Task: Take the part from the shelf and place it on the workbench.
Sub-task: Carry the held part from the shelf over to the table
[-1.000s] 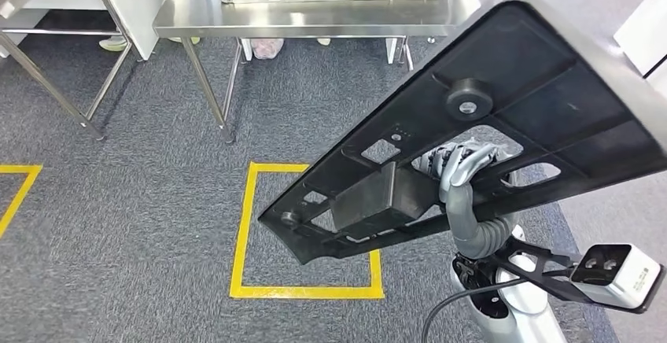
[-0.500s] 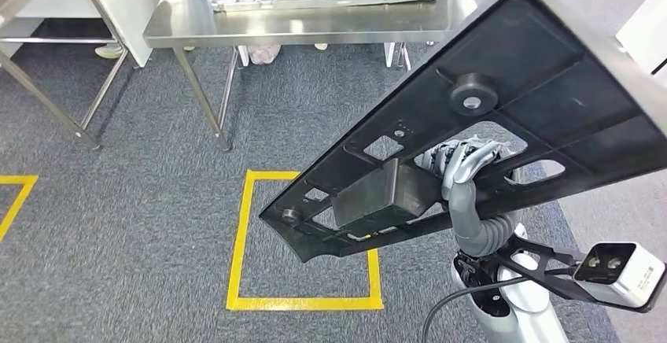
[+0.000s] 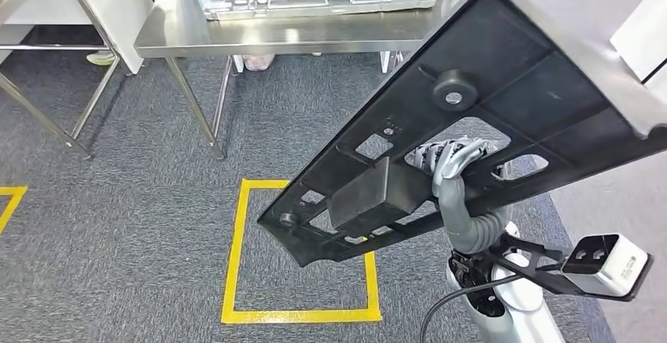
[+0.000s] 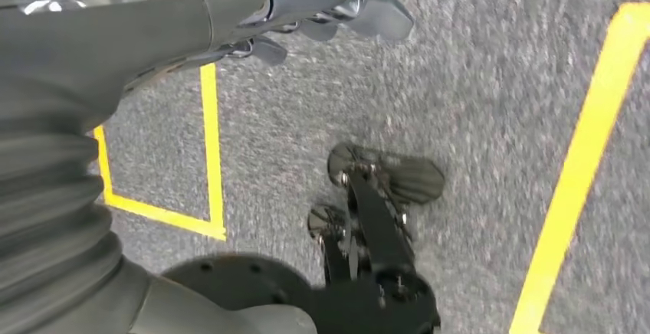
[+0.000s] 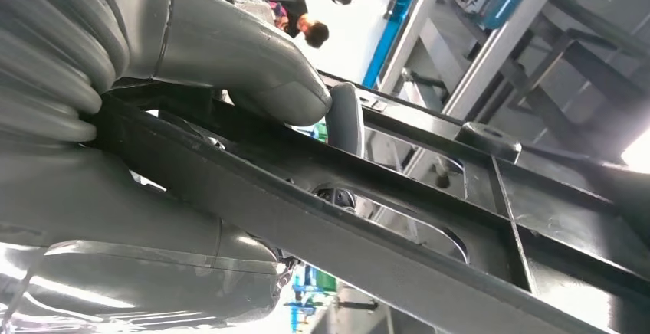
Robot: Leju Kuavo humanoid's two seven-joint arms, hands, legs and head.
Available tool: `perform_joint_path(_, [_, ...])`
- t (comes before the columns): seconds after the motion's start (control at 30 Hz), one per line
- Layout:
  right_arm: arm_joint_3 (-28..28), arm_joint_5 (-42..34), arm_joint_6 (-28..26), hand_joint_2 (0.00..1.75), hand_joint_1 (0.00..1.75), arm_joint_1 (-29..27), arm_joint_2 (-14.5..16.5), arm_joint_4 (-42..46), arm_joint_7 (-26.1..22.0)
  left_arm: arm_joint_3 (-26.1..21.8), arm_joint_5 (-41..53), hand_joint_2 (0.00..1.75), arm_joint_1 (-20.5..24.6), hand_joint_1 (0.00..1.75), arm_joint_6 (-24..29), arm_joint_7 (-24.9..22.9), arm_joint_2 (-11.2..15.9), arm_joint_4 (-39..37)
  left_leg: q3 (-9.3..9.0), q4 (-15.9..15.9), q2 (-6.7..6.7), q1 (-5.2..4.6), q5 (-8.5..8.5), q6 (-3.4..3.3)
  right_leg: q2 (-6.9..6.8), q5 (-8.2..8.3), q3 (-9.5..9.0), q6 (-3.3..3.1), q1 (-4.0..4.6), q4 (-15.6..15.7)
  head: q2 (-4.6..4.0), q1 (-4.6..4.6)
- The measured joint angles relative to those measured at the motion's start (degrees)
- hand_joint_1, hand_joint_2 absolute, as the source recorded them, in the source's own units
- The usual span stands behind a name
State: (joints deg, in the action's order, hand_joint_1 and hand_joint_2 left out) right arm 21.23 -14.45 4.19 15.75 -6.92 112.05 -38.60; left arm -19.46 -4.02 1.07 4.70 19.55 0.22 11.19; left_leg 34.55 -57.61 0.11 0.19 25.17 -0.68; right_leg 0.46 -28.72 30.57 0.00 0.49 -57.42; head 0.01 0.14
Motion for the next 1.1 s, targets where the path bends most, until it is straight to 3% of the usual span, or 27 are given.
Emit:
perform_joint_path(0.07, [0.11,-0.54,-0.01,1.75,1.75,0.3,-0.27,-0.08,0.44,-0.09,0.03,1.75,0.06,0.0,0.01,0.02,-0.03,0.0,-0.88,0.64,0.03,0.4,-0.06,-0.44,-0.07,-1.7,1.19,0.64,-0.07,-3.08,0.01,0.09])
perform_joint_path(0.17, [0.33,-1.31,-0.05,1.75,1.75,0.41,-0.82,-0.4,1.08,-0.22,0.04,1.75,0.22,0.0,0.02,0.03,-0.04,0.0,-1.72,0.76,0.01,0.43,0.76,-0.83,-0.13,-5.76,8.16,1.36,-0.7,-14.69,0.0,0.17])
perform_joint_path(0.2, [0.43,-1.47,-0.07,1.75,1.75,0.34,-0.98,-0.58,1.27,-0.27,0.04,1.75,0.23,0.0,0.02,0.03,-0.04,0.0,-2.12,0.75,-0.02,0.43,1.15,-0.8,-0.14,-5.8,10.02,1.55,-0.91,-17.01,0.0,0.17])
perform_joint_path(0.23, [0.52,-1.57,-0.08,1.75,1.75,0.3,-1.14,-0.75,1.4,-0.29,0.04,1.75,0.18,0.0,0.02,0.02,-0.05,0.0,-2.63,0.73,-0.07,0.44,1.58,-0.7,-0.16,-4.58,10.79,1.68,-1.1,-17.07,0.0,0.18])
perform_joint_path(0.27, [0.63,-1.63,-0.08,1.75,1.75,0.29,-1.29,-0.91,1.49,-0.31,0.04,1.75,0.13,0.0,0.02,0.01,-0.07,0.0,-3.27,0.71,-0.11,0.45,2.07,-0.55,-0.19,-2.26,10.44,1.75,-1.26,-14.86,0.0,0.18])
perform_joint_path(0.33, [0.79,-1.73,-0.06,1.75,1.75,0.31,-1.58,-1.16,1.52,-0.34,0.04,1.75,0.03,0.0,0.02,-0.02,-0.12,-0.01,-4.43,0.64,-0.17,0.39,3.16,-0.09,-0.38,2.94,7.7,1.64,-1.36,-7.08,0.0,0.19])
perform_joint_path(0.37, [0.87,-1.79,-0.05,1.75,1.75,0.34,-1.68,-1.27,1.53,-0.36,0.04,1.75,0.08,0.0,0.03,-0.02,-0.14,-0.01,-4.71,0.52,-0.2,0.29,3.64,0.22,-0.46,4.3,6.45,1.41,-1.3,-3.82,0.0,0.16])
perform_joint_path(0.4, [0.95,-1.84,-0.03,1.75,1.75,0.32,-1.75,-1.37,1.53,-0.39,0.04,1.75,0.15,0.0,0.03,-0.02,-0.14,-0.01,-4.81,0.48,-0.22,0.19,4.0,0.51,-0.52,4.72,5.76,1.13,-1.21,-1.93,0.01,0.07])
perform_joint_path(0.5, [1.11,-1.95,-0.02,1.75,1.75,0.21,-1.98,-1.61,1.55,-0.44,0.04,1.75,0.35,0.0,0.05,-0.02,-0.1,0.0,-5.2,0.82,-0.16,0.18,4.7,1.47,-0.33,3.85,5.19,0.06,-1.07,-0.81,0.01,-0.26])
perform_joint_path(0.57, [1.15,-1.98,-0.01,1.75,1.75,0.24,-2.08,-1.66,1.52,-0.45,0.04,1.75,0.41,0.0,0.09,-0.02,-0.12,0.0,-4.74,-1.2,-0.13,0.34,6.04,2.09,-0.28,3.39,4.24,-0.67,-1.19,-0.33,0.01,-0.52])
perform_joint_path(0.6, [1.17,-1.99,-0.01,1.75,1.75,0.24,-2.09,-1.68,1.5,-0.45,0.04,1.75,0.4,0.0,0.11,-0.02,-0.14,0.0,-3.49,-3.9,-0.14,0.42,7.23,2.29,-0.31,3.13,3.71,-0.95,-1.24,-0.14,0.02,-0.67])
perform_joint_path(0.67, [1.21,-2.02,-0.01,1.75,1.75,0.21,-2.1,-1.84,1.5,-0.46,0.04,1.75,0.33,0.0,0.15,-0.03,-0.19,0.0,1.39,-12.21,-0.14,0.48,9.89,2.53,-0.35,2.45,2.92,-1.34,-1.05,-0.08,0.02,-0.9])
perform_joint_path(0.7, [1.23,-2.02,0.0,1.75,1.75,0.17,-2.11,-1.96,1.5,-0.47,0.04,1.75,0.25,0.0,0.17,-0.07,-0.18,0.0,3.68,-15.39,-0.14,0.49,10.3,2.56,-0.3,2.09,2.51,-1.42,-0.94,-0.08,0.02,-0.89])
perform_joint_path(0.73, [1.25,-2.02,-0.01,1.75,1.75,0.14,-2.11,-2.08,1.51,-0.48,0.04,1.75,0.14,0.0,0.19,-0.1,-0.18,0.0,5.21,-16.73,-0.14,0.48,9.52,2.49,-0.22,1.67,1.97,-1.47,-0.82,-0.08,0.02,-0.94])
perform_joint_path(0.77, [1.26,-2.01,-0.01,1.75,1.75,0.12,-2.11,-2.17,1.52,-0.49,0.04,1.75,0.05,0.0,0.19,-0.13,-0.18,0.0,5.52,-15.57,-0.14,0.47,7.52,2.31,-0.13,1.22,1.34,-1.47,-0.72,-0.08,0.01,-0.95])
perform_joint_path(0.83, [1.26,-2.02,-0.02,1.75,1.75,0.12,-2.11,-2.25,1.67,-0.51,0.04,1.75,-0.04,0.0,0.21,-0.16,-0.15,0.0,3.57,-8.47,-0.17,0.31,1.98,1.58,-0.01,0.25,-0.01,-1.37,-0.59,-0.06,0.01,-0.92])
perform_joint_path(0.87, [1.26,-2.02,-0.03,1.75,1.75,0.14,-2.11,-2.27,1.88,-0.55,0.04,1.75,-0.06,0.0,0.23,-0.17,-0.15,-0.01,2.4,-5.09,-0.18,0.09,0.14,1.11,0.02,-0.18,-0.43,-1.2,-0.48,-0.09,0.01,-0.82])
perform_joint_path(0.93, [1.26,-2.03,-0.09,1.75,1.75,0.1,-2.11,-2.36,2.69,-0.65,0.03,1.75,0.01,0.0,0.3,-0.19,-0.14,-0.01,1.07,-1.5,-0.19,-0.4,-0.66,0.34,0.1,-0.7,-0.56,-0.66,-0.51,-0.1,0.01,-0.7])
perform_joint_path(1.03, [1.25,-2.0,-0.14,1.75,1.75,-0.01,-2.12,-2.45,3.77,-0.76,0.02,1.75,0.09,0.0,0.37,-0.21,-0.24,0.0,0.13,-0.15,-0.22,-0.3,-0.03,-0.28,0.07,-1.24,-0.89,0.35,-0.53,0.06,0.01,-0.67])
perform_joint_path(1.1, [1.2,-1.98,-0.03,1.75,1.75,0.09,-2.17,-2.46,3.93,-0.8,0.03,1.75,0.07,0.0,0.37,-0.2,-0.35,0.0,-1.13,0.81,-0.17,0.11,0.19,-0.82,-0.03,-2.77,0.32,1.03,-0.58,-3.13,0.01,-0.5])
